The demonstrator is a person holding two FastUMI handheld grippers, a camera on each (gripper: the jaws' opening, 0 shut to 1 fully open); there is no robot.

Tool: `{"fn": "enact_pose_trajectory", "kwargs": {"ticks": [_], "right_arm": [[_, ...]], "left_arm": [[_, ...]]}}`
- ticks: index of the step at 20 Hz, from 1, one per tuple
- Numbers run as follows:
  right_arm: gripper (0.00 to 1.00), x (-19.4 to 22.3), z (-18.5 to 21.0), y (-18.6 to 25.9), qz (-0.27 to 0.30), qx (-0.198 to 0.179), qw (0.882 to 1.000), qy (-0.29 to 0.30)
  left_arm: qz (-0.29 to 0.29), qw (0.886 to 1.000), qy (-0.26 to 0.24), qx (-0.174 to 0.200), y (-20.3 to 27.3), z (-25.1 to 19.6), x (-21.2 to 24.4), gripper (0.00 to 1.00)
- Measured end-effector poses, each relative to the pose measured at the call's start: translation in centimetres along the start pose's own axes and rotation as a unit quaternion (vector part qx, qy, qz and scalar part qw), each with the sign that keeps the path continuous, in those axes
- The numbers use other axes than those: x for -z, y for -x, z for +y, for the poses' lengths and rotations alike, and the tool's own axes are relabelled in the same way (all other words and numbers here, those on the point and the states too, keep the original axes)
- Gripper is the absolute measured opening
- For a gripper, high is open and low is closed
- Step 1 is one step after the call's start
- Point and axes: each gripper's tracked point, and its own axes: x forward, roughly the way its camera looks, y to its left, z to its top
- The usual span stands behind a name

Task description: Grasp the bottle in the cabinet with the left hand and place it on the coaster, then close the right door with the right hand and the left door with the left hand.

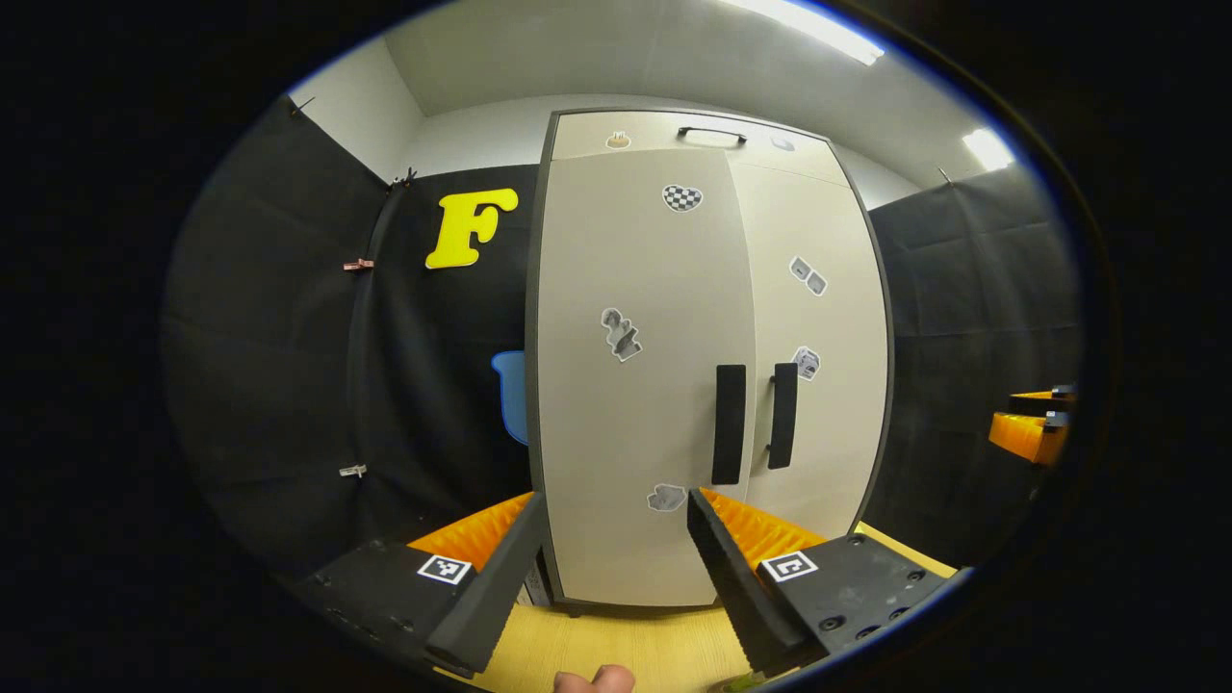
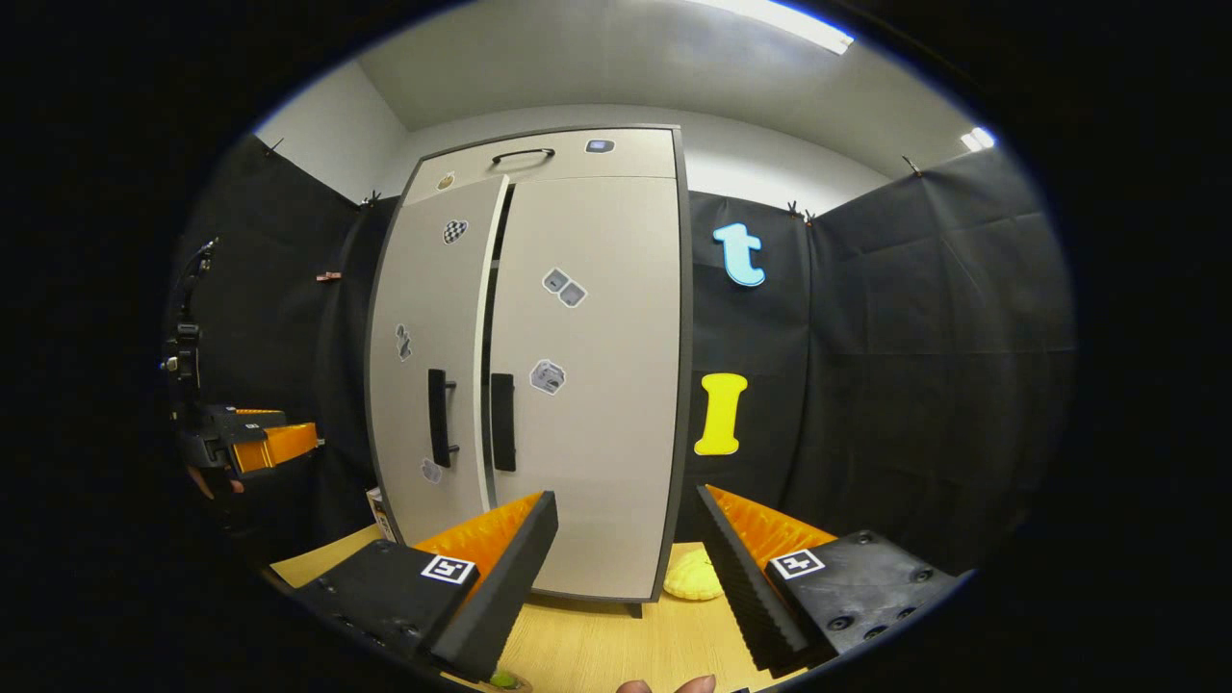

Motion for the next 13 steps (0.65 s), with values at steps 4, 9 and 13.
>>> {"fn": "enact_pose_trajectory", "kwargs": {"ticks": [4,9,13], "right_arm": [[0.95,-0.3,1.3,0.6,-0.002,-0.004,1.0,0.001],[0.95,-0.4,2.4,1.0,-0.005,-0.002,1.0,0.002],[0.95,-0.5,2.9,1.1,-0.006,0.0,1.0,-0.001]], "left_arm": [[-0.002,1.0,-0.001,-0.004,1.2,1.0,0.0,0.94],[-0.003,1.0,-0.001,0.002,2.4,1.5,0.2,0.94],[-0.007,1.0,-0.004,0.005,2.9,1.5,0.3,0.94]]}}
